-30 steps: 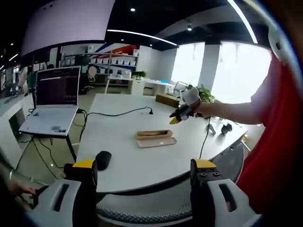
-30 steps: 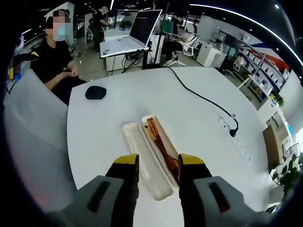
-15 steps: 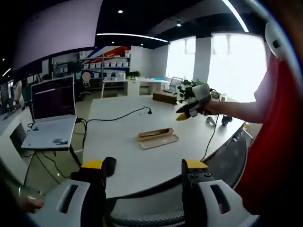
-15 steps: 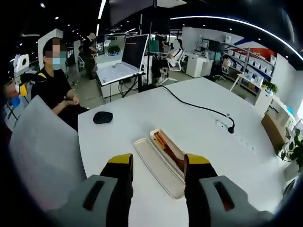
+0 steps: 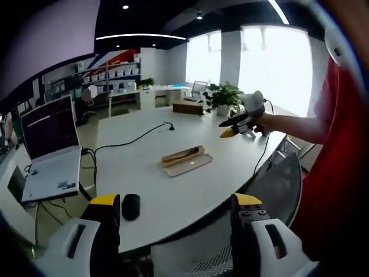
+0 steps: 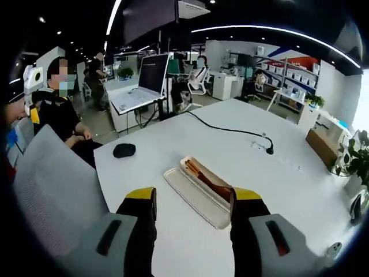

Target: Arrange the utensils inside the cutlery case until each visible utensil rests in its matching compartment.

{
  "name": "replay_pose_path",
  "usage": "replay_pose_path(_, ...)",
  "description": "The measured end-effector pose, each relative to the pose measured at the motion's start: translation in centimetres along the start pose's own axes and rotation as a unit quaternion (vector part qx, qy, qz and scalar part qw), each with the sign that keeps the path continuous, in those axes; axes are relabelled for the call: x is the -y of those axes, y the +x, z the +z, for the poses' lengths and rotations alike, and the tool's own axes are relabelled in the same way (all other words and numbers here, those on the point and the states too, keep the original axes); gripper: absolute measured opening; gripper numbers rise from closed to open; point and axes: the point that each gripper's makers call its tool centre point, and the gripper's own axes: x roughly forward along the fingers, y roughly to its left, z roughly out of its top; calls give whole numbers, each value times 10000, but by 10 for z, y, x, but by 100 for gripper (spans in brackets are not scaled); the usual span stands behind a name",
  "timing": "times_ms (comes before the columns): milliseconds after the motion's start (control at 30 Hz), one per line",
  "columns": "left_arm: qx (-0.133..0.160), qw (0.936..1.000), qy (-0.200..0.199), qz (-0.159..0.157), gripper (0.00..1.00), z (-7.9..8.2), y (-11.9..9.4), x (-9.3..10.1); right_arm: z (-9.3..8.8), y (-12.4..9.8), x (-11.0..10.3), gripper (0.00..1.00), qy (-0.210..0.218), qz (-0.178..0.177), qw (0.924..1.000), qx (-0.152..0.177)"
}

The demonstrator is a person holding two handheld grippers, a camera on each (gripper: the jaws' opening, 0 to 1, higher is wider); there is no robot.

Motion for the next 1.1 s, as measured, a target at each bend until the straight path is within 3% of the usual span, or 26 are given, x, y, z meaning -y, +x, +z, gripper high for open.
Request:
replay_pose_path(100, -93, 9999, 11, 63, 78, 5, 7, -12, 2, -16, -3, 50, 40, -341, 9994, -24)
replay_pose_path(200, 147, 9990, 41, -430, 81, 15, 20, -3, 6, -29, -8, 51, 151, -527, 9985, 16)
replay_pose_path(300, -147, 9984, 325, -430, 79, 4, 33, -7, 0, -37, -6, 52, 78, -798, 9966, -173)
replay_pose_path(367, -90, 9967, 500, -628, 80, 4, 40, -2, 1, -44, -8, 52, 80, -942, 9954, -178)
replay_pose_path(467, -2, 9947, 461, -916, 80, 4, 46, 1, 0, -52, -13, 51, 80, -1119, 9934, -251)
replay_pose_path(633, -13, 9939, 379, -1034, 80, 2, 60, -3, -5, -59, -21, 49, 109, -1221, 9919, -322)
replay_pose_path(833, 153, 9920, 214, -1237, 81, 15, 77, 3, -11, -59, -24, 53, 384, -1189, 9917, -290)
replay_pose_path(1000, 147, 9913, 86, -1308, 81, 16, 97, 5, -12, -51, -20, 57, 54, -1146, 9924, -438)
replay_pose_path(1100, 64, 9919, 210, -1247, 80, 14, 109, 7, -15, -48, -10, 54, -236, -1209, 9907, -579)
